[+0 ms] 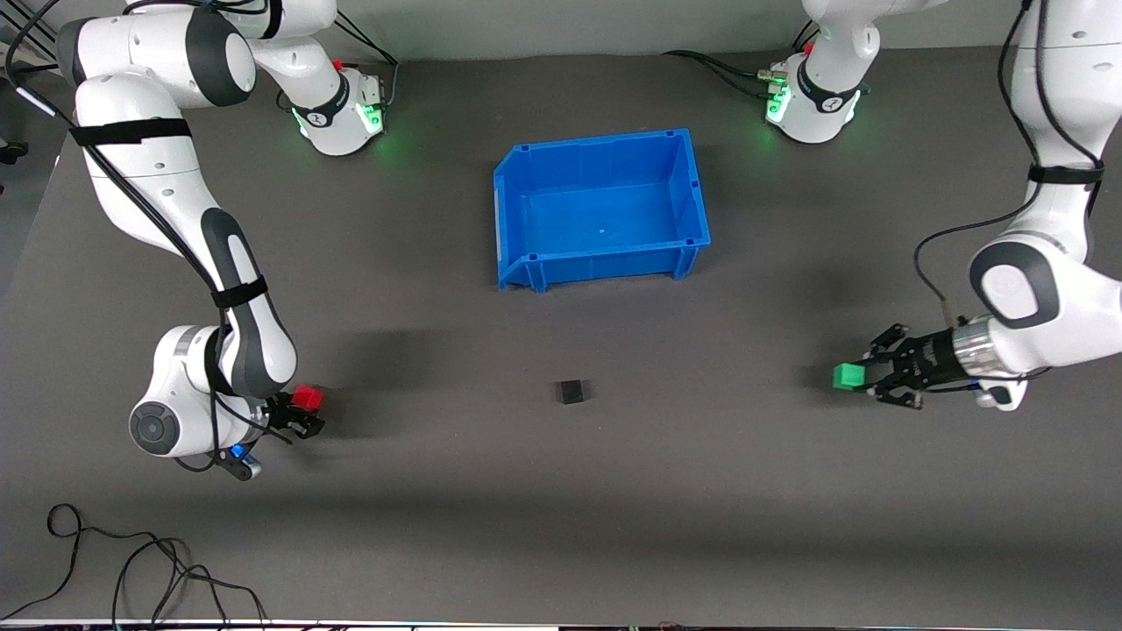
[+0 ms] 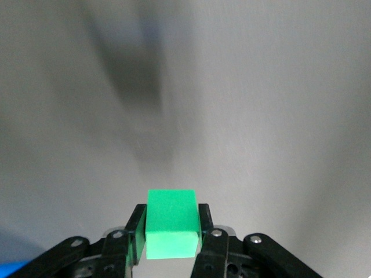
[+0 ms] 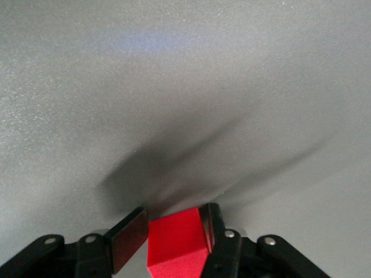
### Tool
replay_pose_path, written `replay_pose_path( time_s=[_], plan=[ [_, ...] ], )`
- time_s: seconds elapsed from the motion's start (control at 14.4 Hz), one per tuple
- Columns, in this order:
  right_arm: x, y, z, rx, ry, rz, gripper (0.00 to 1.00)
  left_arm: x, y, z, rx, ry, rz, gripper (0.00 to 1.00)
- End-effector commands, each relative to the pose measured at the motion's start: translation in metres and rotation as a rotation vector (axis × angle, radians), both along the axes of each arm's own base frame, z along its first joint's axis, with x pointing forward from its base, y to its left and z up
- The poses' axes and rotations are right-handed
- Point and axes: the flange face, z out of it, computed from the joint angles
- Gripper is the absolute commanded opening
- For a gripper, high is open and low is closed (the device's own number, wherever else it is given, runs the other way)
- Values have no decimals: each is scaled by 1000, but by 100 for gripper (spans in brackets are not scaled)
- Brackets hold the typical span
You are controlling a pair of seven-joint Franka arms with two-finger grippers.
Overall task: Attach green and red cubes to black cube
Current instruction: 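Carry the green cube with the left gripper beside the black cube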
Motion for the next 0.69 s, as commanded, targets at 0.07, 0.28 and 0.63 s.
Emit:
replay_pose_path(
  time_s=[0.07, 0.28, 0.63],
  plan=[
    [-6, -2, -3, 2, 10, -8, 14, 11, -73, 2, 26, 84, 98, 11],
    [-6, -1, -3, 2, 12, -4, 29, 12, -129, -2, 44, 99, 210, 11],
    [-6, 3, 3, -1, 12, 6, 100, -4, -236, -11, 67, 72, 292, 11]
  ],
)
